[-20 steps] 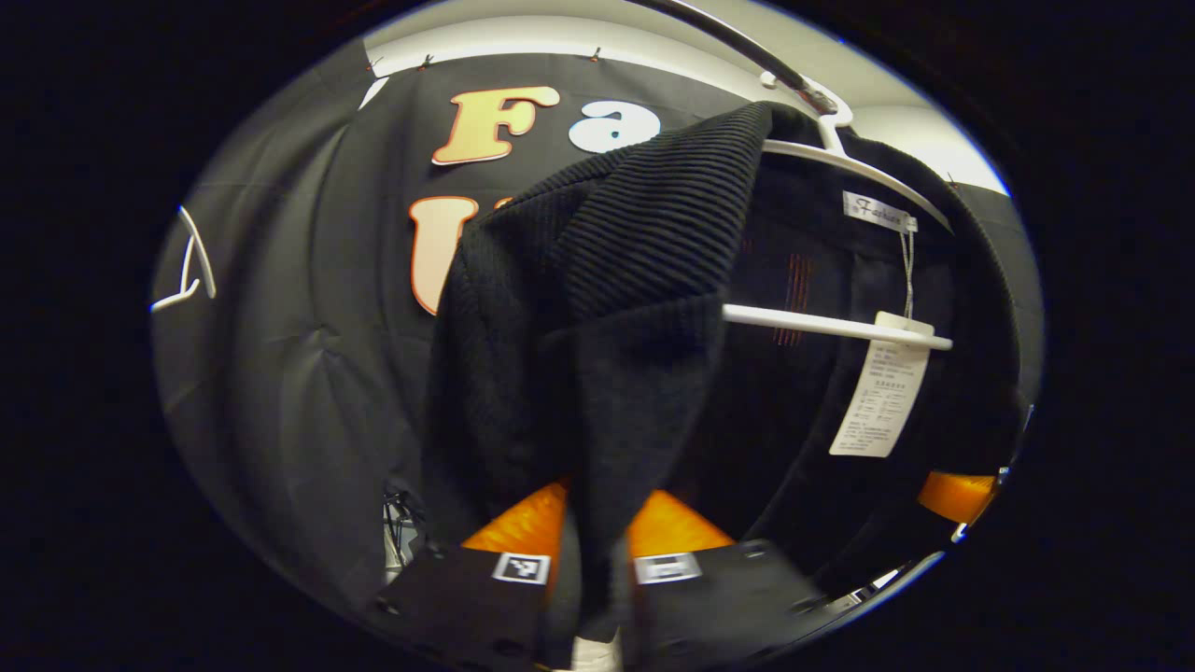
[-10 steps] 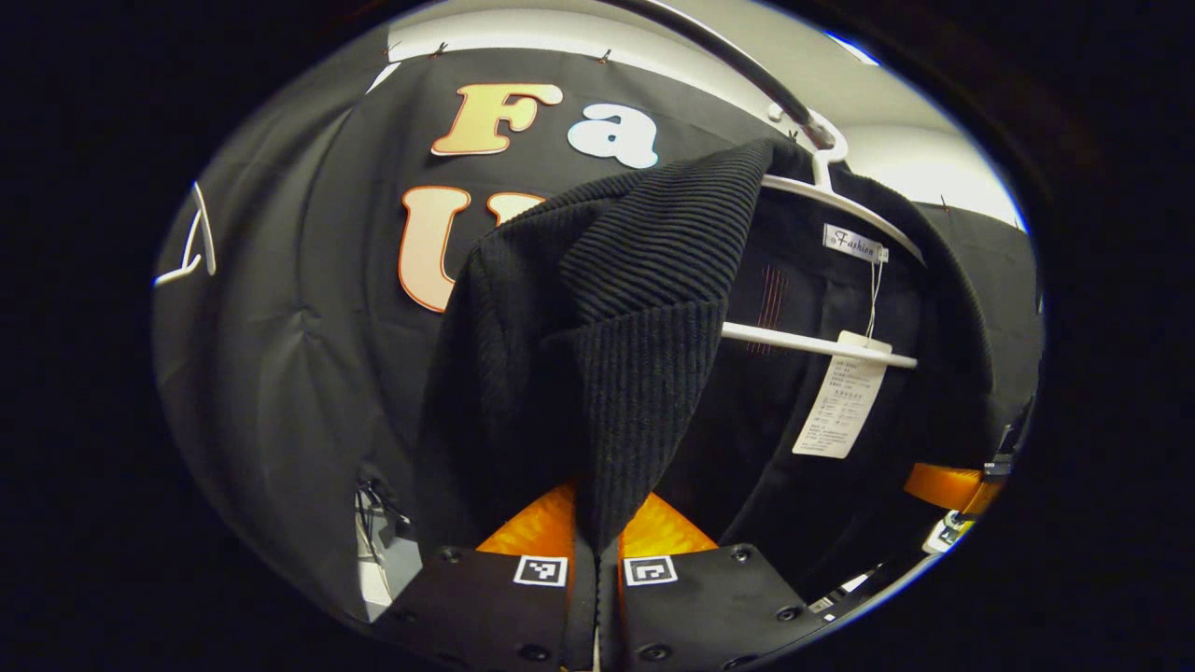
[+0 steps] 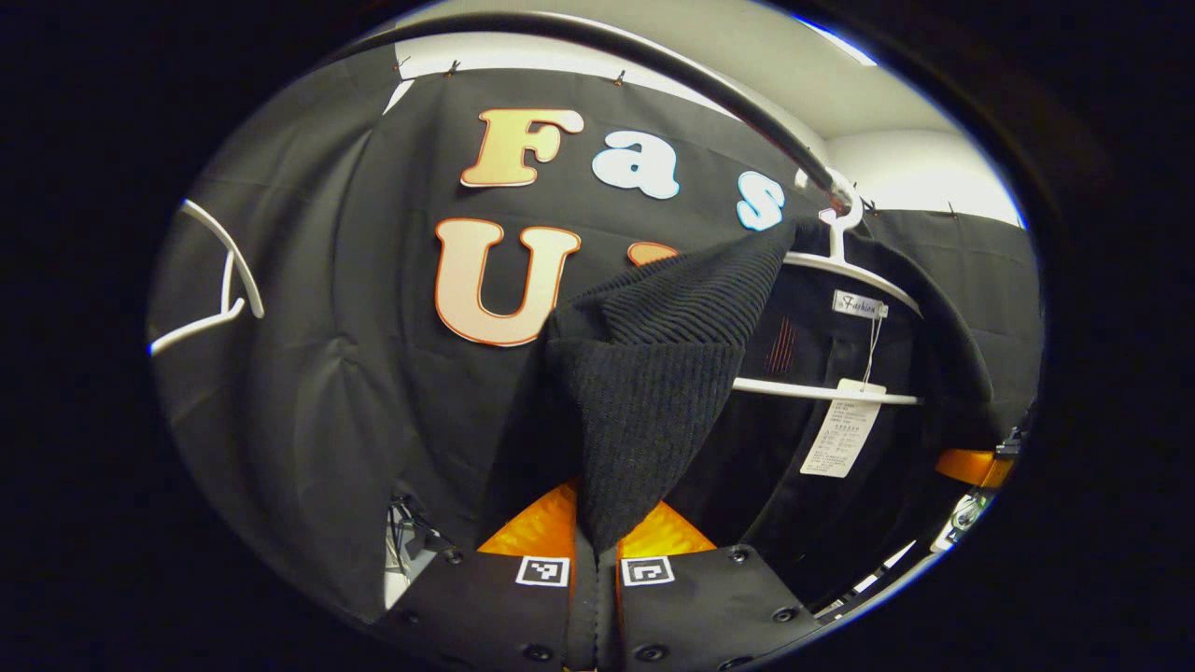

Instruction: Grasp the clothes on the hanger with both hands and then place them into the laundry hamper below.

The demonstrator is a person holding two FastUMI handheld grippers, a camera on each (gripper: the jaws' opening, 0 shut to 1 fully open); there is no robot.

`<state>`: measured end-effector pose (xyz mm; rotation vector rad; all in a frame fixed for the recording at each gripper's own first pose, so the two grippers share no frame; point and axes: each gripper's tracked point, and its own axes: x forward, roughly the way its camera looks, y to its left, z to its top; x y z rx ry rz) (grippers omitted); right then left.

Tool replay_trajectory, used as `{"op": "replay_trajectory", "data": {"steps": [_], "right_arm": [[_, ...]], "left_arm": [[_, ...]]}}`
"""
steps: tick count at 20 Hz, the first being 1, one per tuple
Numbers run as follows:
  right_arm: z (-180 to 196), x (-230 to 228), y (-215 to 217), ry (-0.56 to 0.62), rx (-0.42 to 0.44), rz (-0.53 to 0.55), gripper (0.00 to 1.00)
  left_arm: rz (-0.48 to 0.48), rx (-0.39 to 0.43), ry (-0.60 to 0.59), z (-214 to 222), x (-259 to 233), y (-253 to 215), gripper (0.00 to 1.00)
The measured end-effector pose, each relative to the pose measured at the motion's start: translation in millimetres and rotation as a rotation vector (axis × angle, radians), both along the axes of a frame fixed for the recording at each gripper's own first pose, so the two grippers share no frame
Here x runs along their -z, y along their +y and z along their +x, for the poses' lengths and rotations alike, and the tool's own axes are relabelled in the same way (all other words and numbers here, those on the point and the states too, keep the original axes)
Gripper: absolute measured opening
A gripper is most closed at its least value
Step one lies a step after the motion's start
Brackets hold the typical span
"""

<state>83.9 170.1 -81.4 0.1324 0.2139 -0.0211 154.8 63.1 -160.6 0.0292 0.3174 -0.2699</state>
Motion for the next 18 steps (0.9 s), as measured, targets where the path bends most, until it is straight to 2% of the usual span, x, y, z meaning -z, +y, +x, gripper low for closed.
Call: {"op": "replay_trajectory", "data": {"steps": [8, 18], "right_arm": [[-12.4, -54.6, -38.6, -0.105, 0.061, -0.043, 0.1], [9.6, -110.5, -83.2, -0.176, 0.061, -0.103, 0.09]], "left_arm": [[0.061, -0.095, -0.128, 4.7, -61.7, 40.7, 0.06], [0.099, -0.129, -0.256, 11.2, -128.3, 61.5, 0.06]]}}
